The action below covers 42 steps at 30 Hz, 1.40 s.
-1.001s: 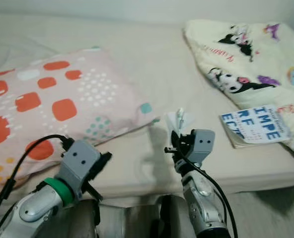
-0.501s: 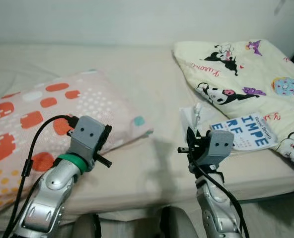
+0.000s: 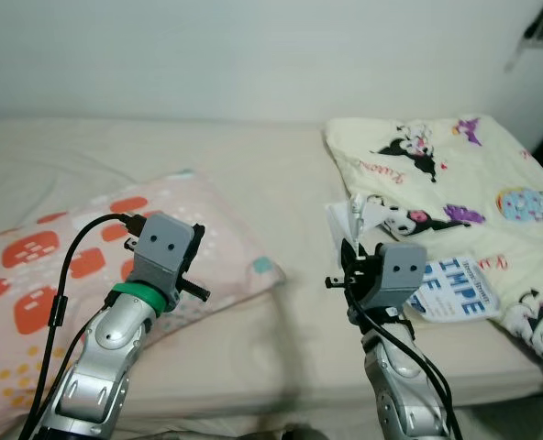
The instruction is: Clean up the room
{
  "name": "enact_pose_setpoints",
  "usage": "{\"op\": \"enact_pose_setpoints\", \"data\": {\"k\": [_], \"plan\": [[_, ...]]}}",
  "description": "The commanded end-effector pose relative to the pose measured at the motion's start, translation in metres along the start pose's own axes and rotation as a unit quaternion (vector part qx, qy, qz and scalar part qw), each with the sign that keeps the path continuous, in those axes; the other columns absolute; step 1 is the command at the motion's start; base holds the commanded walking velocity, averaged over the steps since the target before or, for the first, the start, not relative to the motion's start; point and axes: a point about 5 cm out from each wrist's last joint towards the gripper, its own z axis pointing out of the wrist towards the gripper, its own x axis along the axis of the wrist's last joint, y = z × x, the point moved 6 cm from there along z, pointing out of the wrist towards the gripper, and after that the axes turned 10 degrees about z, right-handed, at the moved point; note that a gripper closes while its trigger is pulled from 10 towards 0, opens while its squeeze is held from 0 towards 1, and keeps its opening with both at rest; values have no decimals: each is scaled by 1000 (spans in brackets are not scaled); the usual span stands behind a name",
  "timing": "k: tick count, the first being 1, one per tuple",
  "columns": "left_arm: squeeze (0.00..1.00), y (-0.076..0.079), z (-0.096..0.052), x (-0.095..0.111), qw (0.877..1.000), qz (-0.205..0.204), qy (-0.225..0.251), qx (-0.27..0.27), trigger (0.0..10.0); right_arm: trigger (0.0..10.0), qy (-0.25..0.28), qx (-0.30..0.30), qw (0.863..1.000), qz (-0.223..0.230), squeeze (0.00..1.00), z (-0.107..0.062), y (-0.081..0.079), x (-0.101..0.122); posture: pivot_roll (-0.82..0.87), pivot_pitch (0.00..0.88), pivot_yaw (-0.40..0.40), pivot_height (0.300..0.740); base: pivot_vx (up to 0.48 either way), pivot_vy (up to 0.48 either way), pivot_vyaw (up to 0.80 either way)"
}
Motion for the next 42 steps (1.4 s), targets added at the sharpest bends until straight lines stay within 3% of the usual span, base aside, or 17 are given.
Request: {"op": "enact_pose_setpoints", "data": {"k": [1, 11, 33, 42], "plan": [[0, 0, -1, -5, 1000, 1, -6, 5, 10000, 10000, -9, -3, 1000, 2, 0, -3, 1, -4, 30, 17, -18, 727, 0, 0, 0], [0, -1, 2, -6, 1000, -21, -9, 16, 10000, 10000, -20, -17, 1000, -5, 0, -3, 3, -9, 32, 20, -12, 740, 0, 0, 0], [0, 5, 1, -7, 999, -26, -7, 18, 10000, 10000, -31, -19, 999, -3, 0, -3, 1, -15, 34, 30, -12, 740, 0, 0, 0], [0, 5, 0, -8, 999, -30, -11, 19, 10000, 10000, -34, -20, 999, -5, 0, -3, 3, -16, 34, 34, -15, 740, -284, 0, 0]]}}
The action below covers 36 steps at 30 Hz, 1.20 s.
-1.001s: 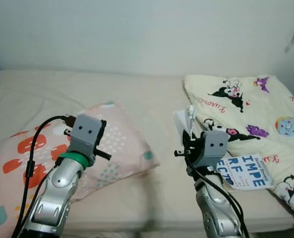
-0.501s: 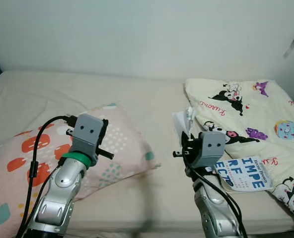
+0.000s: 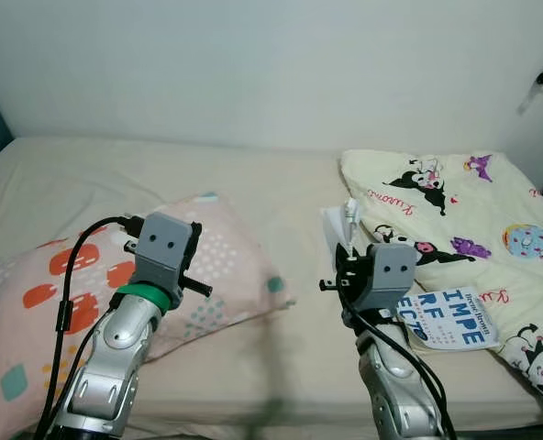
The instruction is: Clean up the room
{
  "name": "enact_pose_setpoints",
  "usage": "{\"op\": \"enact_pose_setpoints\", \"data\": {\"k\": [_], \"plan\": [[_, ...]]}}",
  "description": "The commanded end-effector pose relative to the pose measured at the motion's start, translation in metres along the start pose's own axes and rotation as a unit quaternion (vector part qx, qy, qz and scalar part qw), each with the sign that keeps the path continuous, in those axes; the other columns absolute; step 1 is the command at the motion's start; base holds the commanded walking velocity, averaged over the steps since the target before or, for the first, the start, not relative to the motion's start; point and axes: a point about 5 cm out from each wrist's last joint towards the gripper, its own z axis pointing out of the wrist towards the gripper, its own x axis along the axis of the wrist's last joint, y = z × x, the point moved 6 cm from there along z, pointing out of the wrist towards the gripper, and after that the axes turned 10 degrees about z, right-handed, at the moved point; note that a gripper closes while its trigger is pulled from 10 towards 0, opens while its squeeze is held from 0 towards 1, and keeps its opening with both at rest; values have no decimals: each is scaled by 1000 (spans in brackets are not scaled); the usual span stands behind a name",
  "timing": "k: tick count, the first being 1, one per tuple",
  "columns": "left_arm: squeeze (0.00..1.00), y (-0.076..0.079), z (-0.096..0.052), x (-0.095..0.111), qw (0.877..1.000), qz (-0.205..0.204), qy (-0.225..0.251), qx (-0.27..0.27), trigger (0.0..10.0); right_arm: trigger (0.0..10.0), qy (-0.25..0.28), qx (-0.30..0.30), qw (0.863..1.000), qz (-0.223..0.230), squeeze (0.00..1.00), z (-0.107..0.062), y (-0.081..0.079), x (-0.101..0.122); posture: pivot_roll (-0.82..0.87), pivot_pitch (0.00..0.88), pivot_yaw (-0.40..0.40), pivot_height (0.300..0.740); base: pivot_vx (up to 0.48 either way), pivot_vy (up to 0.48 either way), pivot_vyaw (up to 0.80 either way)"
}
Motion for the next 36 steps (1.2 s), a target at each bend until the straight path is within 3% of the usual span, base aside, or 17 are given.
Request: {"op": "enact_pose_setpoints", "data": {"k": [1, 36], "plan": [[0, 2, -3, -7, 1000, -2, -9, -2, 10000, 10000, -18, -5, 1000, -2, 0, -3, 3, -9, 35, 34, -15, 740, -285, 0, 0], [0, 3, -4, -8, 1000, -5, -12, -2, 10000, 10000, -21, -8, 1000, -5, 0, -5, 4, -10, 30, 39, -15, 740, -298, 0, 0]]}}
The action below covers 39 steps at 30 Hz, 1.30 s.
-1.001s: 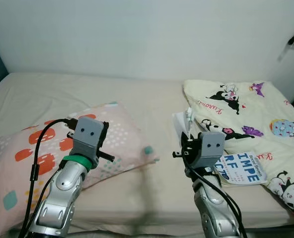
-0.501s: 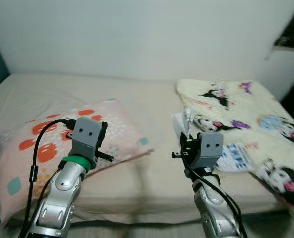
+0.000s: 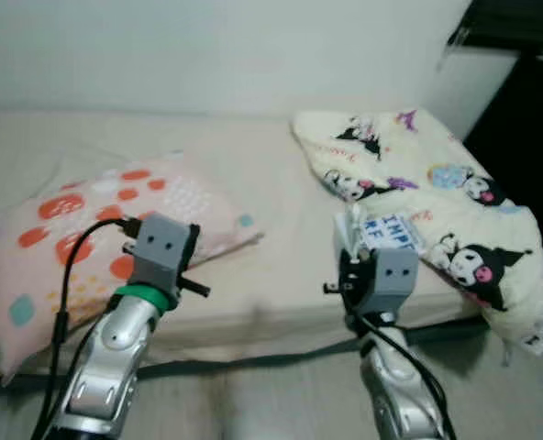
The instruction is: Clean up the room
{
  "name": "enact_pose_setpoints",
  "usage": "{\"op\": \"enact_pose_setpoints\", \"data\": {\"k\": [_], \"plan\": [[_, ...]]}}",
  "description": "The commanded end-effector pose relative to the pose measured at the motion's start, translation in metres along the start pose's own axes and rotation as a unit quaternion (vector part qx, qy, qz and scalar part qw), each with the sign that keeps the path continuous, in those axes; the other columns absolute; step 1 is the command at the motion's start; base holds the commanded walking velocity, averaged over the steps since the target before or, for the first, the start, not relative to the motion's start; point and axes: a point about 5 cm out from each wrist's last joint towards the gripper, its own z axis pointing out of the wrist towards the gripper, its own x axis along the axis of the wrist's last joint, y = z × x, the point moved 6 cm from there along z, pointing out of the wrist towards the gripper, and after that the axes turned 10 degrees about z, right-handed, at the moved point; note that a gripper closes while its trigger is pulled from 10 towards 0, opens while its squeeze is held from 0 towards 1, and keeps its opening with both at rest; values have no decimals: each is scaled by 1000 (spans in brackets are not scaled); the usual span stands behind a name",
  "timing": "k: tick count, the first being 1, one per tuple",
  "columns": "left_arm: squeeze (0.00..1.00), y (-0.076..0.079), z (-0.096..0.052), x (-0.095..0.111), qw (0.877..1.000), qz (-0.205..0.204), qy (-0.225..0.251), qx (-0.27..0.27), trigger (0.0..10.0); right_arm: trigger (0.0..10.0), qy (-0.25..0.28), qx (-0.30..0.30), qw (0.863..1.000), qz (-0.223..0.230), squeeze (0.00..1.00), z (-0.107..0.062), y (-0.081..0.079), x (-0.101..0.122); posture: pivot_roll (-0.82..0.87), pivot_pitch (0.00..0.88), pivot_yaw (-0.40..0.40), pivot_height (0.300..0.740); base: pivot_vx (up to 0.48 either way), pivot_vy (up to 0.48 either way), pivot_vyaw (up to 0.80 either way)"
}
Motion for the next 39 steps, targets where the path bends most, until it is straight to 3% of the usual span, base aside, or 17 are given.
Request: {"op": "enact_pose_setpoints", "data": {"k": [1, 39], "plan": [[0, 7, -1, -3, 1000, -2, -6, -9, 10000, 10000, -7, -10, 1000, -5, 0, -4, 8, -3, 30, 39, -15, 740, -304, 0, 0], [0, 10, -1, -3, 1000, -5, -4, -13, 10000, 10000, -13, -13, 1000, -14, 0, -4, 10, -6, 25, 39, -18, 740, -307, 0, 0]]}}
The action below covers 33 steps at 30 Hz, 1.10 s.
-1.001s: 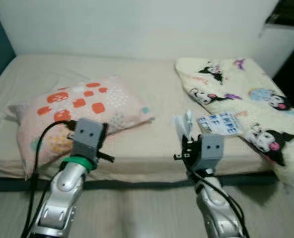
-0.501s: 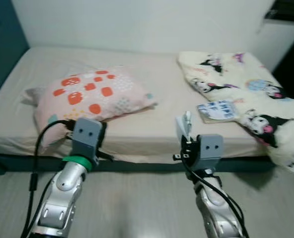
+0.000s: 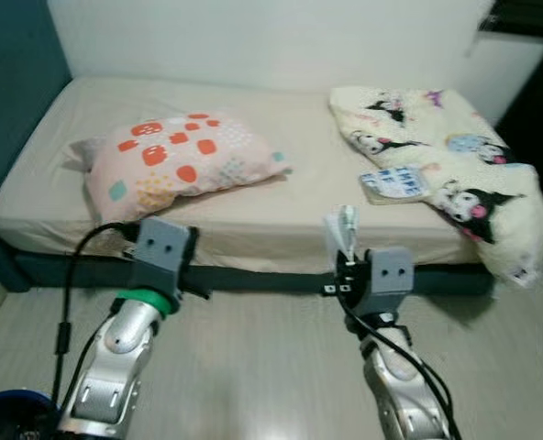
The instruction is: Clean up the room
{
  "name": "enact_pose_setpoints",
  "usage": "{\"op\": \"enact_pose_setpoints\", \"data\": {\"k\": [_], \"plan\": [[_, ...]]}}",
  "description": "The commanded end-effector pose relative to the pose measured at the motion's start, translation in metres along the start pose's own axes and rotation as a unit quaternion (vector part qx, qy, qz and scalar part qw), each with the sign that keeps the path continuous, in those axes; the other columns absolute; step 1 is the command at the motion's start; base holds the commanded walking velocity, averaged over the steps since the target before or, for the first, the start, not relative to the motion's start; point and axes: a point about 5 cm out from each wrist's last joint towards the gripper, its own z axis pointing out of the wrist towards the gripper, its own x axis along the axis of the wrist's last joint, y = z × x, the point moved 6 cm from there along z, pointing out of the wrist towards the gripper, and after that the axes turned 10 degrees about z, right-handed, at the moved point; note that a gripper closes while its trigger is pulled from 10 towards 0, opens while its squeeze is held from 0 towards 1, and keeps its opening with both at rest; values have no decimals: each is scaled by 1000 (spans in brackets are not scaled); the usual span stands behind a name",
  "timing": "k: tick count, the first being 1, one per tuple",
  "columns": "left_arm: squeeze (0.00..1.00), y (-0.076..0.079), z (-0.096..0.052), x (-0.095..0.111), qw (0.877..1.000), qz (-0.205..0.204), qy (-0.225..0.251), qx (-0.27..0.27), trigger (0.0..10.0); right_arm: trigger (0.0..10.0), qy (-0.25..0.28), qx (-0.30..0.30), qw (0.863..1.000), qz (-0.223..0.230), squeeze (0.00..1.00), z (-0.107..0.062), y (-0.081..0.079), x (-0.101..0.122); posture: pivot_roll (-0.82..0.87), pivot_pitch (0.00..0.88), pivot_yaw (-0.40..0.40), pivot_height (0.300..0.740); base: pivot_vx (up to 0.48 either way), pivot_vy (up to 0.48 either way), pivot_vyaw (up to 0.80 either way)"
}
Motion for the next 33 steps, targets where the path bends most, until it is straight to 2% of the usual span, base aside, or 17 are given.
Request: {"op": "enact_pose_setpoints", "data": {"k": [1, 9, 18, 33], "plan": [[0, -2, -3, -7, 1000, 7, -12, 3, 10000, 10000, -10, 1, 1000, -1, 0, -2, -2, -6, 25, 39, -18, 740, -307, 0, 0], [0, -3, -3, -8, 1000, 7, -14, 3, 10000, 10000, -9, 2, 1000, -3, 0, -2, -3, -5, 26, 40, -18, 740, -307, 0, 0], [0, -2, -2, -13, 1000, 0, -29, 9, 10000, 10000, -20, 7, 1000, -16, 0, -2, -5, -10, 27, 40, -17, 740, 0, 0, 0], [0, 1, -2, -18, 999, -1, -47, 13, 10000, 10000, -28, 9, 999, -18, 0, -3, -4, -12, 25, 41, -16, 740, 0, 0, 784]]}}
